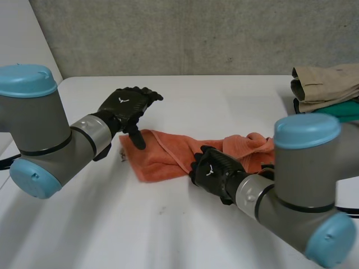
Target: Fold the laundry.
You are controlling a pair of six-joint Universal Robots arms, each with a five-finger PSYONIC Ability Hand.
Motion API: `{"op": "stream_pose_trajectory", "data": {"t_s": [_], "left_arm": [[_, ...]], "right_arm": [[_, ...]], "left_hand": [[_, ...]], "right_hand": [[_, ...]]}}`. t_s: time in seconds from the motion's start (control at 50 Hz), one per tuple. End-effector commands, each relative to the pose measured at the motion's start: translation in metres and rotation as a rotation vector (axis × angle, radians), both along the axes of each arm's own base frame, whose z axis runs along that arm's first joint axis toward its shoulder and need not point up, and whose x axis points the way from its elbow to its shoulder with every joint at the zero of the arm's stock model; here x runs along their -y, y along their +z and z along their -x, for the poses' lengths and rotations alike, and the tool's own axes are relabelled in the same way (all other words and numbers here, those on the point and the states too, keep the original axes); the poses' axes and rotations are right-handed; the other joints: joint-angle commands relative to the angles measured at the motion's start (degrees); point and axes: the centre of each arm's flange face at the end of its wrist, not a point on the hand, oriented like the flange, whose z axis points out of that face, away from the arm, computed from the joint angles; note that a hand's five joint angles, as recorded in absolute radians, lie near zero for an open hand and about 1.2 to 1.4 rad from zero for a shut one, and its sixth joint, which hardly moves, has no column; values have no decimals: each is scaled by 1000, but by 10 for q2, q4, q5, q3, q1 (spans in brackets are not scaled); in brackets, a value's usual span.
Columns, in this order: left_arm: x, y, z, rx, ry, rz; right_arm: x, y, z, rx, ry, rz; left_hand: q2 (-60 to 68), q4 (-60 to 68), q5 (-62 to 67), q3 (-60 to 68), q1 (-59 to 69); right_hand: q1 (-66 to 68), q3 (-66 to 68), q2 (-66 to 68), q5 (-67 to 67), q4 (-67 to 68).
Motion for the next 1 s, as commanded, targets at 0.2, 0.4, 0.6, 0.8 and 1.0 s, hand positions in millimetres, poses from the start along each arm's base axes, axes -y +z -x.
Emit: {"op": "stream_pose_trajectory", "data": {"t_s": [0.2,0.4,0.6,0.8,1.0], "left_arm": [[12,-5,5,3,3,13],[35,-27,30,41,-13,29],[36,-65,41,185,-25,-70],[37,-79,56,228,-53,-38],[21,-76,83,213,-132,-10]], "right_arm": [[39,-3,-15,101,-32,290],[38,156,4,671,-225,110],[56,246,53,921,-396,118],[71,267,90,1077,-495,100],[90,255,108,1123,-583,27]], "left_hand": [[-16,-14,-28,-20,-11],[-16,-14,-28,-20,-11],[-16,-14,-28,-20,-11],[105,107,93,100,109],[612,613,600,607,616]], "right_hand": [[566,567,574,561,567],[566,567,574,561,567],[566,567,574,561,567],[566,567,574,561,567],[566,567,574,561,567]]}}
